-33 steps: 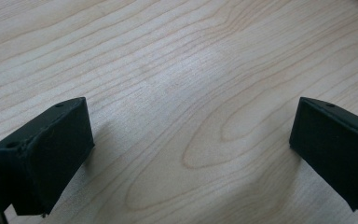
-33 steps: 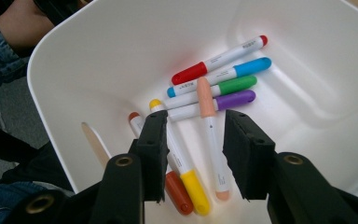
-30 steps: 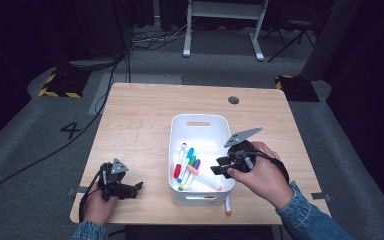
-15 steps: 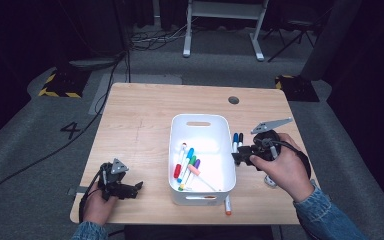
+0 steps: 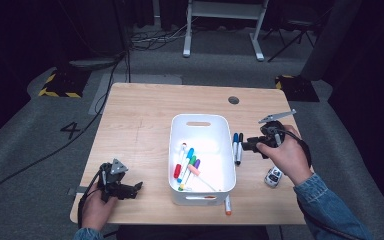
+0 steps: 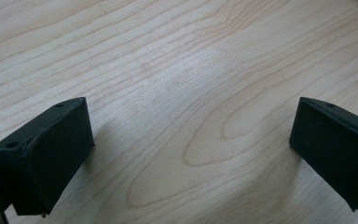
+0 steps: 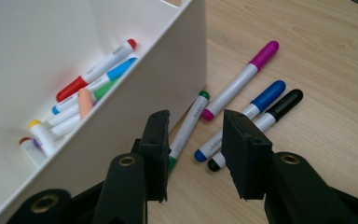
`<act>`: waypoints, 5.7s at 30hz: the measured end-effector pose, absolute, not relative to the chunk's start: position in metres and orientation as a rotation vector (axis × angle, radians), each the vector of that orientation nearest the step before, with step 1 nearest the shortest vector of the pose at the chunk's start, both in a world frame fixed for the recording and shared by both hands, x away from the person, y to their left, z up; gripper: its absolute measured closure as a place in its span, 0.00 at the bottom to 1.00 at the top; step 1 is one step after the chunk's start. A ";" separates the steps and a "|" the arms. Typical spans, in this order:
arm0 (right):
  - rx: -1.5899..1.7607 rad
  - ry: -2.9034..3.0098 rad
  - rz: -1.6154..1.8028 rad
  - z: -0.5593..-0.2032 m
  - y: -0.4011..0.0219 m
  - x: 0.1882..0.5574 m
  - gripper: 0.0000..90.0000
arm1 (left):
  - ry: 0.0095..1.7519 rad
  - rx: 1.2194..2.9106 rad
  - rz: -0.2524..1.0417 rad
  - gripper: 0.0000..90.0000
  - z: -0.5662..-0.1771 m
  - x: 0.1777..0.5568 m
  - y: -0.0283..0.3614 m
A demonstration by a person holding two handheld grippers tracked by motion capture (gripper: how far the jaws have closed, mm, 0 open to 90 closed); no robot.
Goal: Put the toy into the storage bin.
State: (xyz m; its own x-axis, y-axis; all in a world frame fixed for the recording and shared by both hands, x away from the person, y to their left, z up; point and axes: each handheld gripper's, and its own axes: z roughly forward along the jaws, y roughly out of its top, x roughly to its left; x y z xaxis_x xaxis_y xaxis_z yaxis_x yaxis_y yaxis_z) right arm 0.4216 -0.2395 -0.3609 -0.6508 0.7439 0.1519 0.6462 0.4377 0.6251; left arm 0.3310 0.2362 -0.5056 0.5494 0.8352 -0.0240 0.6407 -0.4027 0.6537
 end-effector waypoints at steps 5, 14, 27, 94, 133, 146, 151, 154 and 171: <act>1.259 2.525 0.993 -0.374 -0.244 0.435 0.69 | 1.183 2.171 0.410 0.00 -0.506 0.331 0.236; 1.301 2.521 0.940 -0.408 -0.248 0.454 0.68 | 1.183 2.171 0.412 0.00 -0.506 0.331 0.236; 1.342 2.503 0.857 -0.448 -0.249 0.472 0.65 | 1.184 2.171 0.414 0.00 -0.506 0.331 0.236; 1.310 2.449 0.980 -0.369 -0.264 0.424 0.86 | 1.181 2.168 0.404 0.00 -0.506 0.332 0.235; 0.879 2.708 1.148 -0.320 -0.164 0.350 0.86 | 1.182 2.172 0.411 0.00 -0.505 0.332 0.236; 0.850 2.788 1.076 -0.337 -0.156 0.342 0.86 | 1.182 2.170 0.407 0.00 -0.506 0.332 0.235; 0.831 2.803 1.070 -0.341 -0.155 0.340 0.86 | 1.180 2.169 0.405 0.00 -0.506 0.332 0.235; 0.828 2.822 1.053 -0.345 -0.152 0.339 0.86 | 1.183 2.171 0.406 0.00 -0.505 0.332 0.236; 0.739 2.900 0.889 -0.366 -0.135 0.344 0.86 | 1.181 2.170 0.411 0.00 -0.505 0.332 0.236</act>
